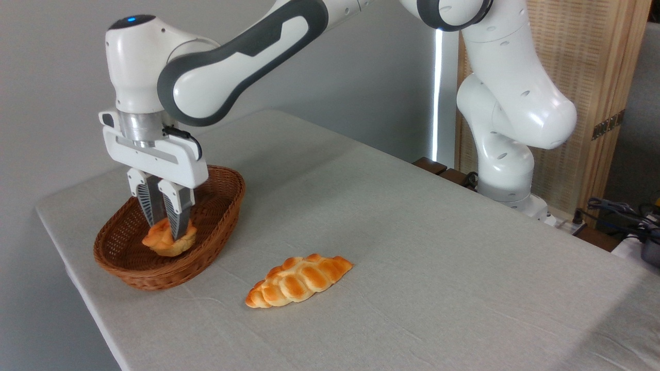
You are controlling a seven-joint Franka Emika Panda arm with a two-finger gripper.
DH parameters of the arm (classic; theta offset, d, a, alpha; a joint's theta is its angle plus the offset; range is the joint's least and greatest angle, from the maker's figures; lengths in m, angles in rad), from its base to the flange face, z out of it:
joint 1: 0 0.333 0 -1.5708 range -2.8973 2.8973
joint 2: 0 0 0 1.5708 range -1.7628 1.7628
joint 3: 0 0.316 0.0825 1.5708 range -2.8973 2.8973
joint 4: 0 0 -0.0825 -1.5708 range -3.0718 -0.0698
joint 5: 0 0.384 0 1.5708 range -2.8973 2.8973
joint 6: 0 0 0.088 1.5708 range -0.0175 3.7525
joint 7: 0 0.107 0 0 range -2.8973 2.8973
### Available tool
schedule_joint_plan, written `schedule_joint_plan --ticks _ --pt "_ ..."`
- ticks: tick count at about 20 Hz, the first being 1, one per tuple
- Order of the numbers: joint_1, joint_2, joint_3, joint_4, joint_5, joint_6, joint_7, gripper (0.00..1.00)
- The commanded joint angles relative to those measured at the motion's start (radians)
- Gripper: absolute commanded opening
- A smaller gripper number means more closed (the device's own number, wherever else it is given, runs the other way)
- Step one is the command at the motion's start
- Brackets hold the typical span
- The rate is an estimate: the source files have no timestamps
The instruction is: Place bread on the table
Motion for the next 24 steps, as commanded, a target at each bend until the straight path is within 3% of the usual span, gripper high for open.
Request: schedule_joint_plan --ticks 1,5,8,12,16,22,23,24 --pt "0.003 -0.027 0.007 0.018 -0.004 -0.015 -0.039 0.44" --pt "0.006 -0.087 0.022 0.017 -0.003 -0.022 -0.055 0.44" --pt "0.008 -0.134 0.039 0.012 0.006 -0.128 -0.015 0.45" --pt "0.008 -0.207 0.086 -0.032 0.0 -0.26 0.141 0.45" --pt "0.006 -0.286 0.134 -0.167 -0.009 -0.279 0.316 0.45" --pt "0.005 -0.38 0.18 -0.365 -0.108 -0.272 0.555 0.49" --pt "0.005 -0.38 0.181 -0.377 -0.113 -0.272 0.569 0.57" --pt "0.006 -0.379 0.186 -0.385 -0.113 -0.272 0.569 0.83"
